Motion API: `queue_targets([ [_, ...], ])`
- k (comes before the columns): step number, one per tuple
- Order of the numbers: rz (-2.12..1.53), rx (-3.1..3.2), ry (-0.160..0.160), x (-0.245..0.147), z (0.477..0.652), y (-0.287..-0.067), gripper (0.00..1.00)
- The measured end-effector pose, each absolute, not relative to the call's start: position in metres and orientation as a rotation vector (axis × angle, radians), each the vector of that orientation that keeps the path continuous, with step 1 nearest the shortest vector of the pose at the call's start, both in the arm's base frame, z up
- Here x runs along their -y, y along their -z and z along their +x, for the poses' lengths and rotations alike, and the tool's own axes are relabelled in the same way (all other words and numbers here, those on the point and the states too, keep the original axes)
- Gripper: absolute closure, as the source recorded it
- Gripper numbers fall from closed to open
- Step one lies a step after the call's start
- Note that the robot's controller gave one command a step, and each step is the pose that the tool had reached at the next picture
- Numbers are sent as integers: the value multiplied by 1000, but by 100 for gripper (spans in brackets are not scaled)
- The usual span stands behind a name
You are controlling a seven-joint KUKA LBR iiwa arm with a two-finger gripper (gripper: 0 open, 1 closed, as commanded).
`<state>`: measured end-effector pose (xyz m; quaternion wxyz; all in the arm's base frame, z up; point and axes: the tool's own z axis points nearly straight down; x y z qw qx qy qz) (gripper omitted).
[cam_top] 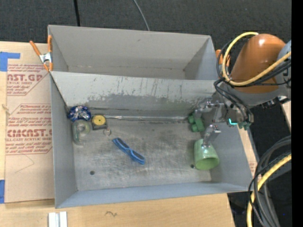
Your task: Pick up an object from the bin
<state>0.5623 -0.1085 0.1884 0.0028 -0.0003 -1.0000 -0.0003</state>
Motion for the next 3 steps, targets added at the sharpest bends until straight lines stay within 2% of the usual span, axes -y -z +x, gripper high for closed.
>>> queue_targets([
  [1, -95, 3131, 4, 126, 502, -117, 0],
  [2, 222, 3131, 2, 125, 505, -75, 0],
  [3, 231, 3133, 13, 119, 507, -77, 100],
])
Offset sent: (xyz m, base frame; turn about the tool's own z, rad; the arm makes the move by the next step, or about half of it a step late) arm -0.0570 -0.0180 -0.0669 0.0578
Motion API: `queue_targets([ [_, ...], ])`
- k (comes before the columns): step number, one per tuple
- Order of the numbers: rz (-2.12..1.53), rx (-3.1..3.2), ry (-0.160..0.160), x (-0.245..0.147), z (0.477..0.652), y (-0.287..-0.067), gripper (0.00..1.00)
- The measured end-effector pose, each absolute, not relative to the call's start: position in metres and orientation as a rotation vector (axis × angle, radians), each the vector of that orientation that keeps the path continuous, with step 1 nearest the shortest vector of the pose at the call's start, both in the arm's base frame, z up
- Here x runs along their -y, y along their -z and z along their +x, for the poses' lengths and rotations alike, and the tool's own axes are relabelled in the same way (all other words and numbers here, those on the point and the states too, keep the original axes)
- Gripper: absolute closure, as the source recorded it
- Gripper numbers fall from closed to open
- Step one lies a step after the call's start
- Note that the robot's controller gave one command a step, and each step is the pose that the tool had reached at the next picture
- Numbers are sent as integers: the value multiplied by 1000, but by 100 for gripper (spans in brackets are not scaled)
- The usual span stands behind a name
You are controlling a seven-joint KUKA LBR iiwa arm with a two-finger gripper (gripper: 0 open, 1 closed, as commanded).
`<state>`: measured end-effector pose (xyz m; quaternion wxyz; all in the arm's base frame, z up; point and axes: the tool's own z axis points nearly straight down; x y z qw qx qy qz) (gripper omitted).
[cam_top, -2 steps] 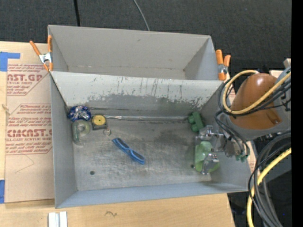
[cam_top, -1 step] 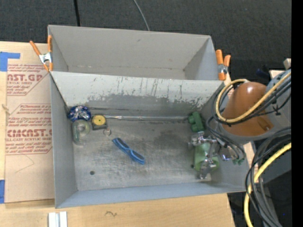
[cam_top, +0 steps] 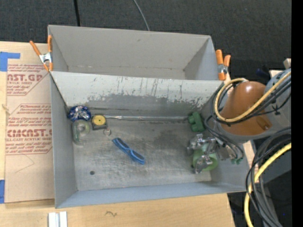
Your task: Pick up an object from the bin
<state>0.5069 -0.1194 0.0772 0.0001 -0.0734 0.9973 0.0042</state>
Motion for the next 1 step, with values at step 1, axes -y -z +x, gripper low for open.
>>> queue_targets([
  [1, -430, -3131, -28, 119, 558, -72, 100],
])
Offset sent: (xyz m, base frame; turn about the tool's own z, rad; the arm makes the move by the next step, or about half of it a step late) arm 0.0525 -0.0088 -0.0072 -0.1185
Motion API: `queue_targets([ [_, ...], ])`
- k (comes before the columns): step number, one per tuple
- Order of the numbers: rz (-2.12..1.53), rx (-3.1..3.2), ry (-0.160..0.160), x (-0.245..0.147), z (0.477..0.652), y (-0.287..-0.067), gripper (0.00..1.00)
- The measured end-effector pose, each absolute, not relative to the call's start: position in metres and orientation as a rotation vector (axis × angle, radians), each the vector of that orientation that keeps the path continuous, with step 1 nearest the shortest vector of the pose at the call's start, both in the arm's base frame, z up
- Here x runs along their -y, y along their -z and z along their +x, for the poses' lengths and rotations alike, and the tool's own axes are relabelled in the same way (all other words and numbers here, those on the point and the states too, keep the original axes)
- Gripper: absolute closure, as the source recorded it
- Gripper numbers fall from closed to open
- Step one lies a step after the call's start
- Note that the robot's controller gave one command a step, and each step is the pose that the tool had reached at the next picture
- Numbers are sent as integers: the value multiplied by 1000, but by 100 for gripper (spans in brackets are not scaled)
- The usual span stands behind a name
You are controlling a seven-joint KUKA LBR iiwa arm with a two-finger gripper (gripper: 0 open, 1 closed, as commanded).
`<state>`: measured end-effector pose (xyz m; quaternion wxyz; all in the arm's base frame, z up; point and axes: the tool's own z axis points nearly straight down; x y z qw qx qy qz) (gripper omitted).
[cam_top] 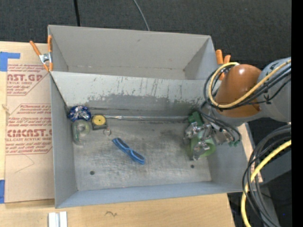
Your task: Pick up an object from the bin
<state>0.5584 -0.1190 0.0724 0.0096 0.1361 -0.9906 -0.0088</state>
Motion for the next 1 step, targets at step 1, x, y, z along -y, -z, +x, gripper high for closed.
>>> queue_targets([
  [1, 843, 3036, -6, 134, 562, -240, 100],
])
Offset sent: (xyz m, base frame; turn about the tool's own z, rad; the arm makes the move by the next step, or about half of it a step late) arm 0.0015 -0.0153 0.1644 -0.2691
